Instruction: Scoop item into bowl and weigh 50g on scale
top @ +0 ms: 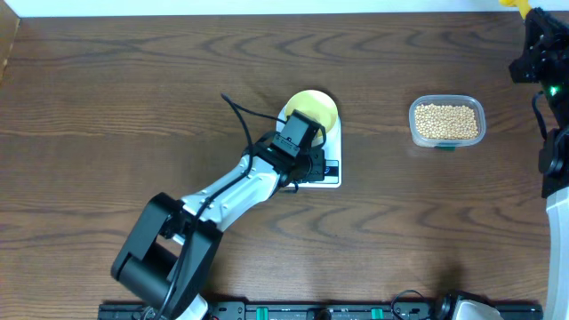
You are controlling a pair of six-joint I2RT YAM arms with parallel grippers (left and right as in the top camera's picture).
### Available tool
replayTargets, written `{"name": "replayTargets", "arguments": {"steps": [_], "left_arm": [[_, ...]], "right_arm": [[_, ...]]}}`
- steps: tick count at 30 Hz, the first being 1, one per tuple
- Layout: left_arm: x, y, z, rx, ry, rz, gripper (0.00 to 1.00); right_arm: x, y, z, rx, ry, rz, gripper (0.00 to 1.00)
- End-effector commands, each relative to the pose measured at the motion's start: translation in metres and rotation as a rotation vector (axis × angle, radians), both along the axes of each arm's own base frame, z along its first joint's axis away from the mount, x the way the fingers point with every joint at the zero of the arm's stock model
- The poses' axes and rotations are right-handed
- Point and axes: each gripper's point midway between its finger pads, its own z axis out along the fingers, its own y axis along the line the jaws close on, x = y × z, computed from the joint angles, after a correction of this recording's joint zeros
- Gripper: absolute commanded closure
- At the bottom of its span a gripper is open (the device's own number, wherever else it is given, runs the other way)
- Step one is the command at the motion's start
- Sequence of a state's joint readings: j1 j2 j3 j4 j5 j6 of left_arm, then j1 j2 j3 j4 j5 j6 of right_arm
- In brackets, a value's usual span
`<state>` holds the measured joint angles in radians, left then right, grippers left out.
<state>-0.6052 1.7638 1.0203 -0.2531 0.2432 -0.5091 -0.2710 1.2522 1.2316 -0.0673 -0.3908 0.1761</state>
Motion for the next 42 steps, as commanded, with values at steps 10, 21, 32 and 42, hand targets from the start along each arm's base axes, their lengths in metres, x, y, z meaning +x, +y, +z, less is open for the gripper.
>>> {"name": "replayTargets", "arguments": {"steps": [10,21,32,42], "left_arm": [[-0.003,0.0,-0.013,0.007,0.036,0.005,0.93],[0.0,0.005,-0.019,0.042,0.029,0.022,0.93],[-0.002,0.005,-0.031,0.045,0.062,0.042,0.93],[0.003,0.014,-0.032,0.09,0.034,0.069,0.93]], "right_arm": [[0.0,0.0,0.006,0.007,-0.01,0.004,0.99],[0.0,0.0,0.007,0.006,-0.013,0.004,0.99],[0.0,0.0,0.008,0.005,-0.018,0.004,0.99],[0.0,-0.001,0.008,0.004,-0.018,0.003,0.99]]}}
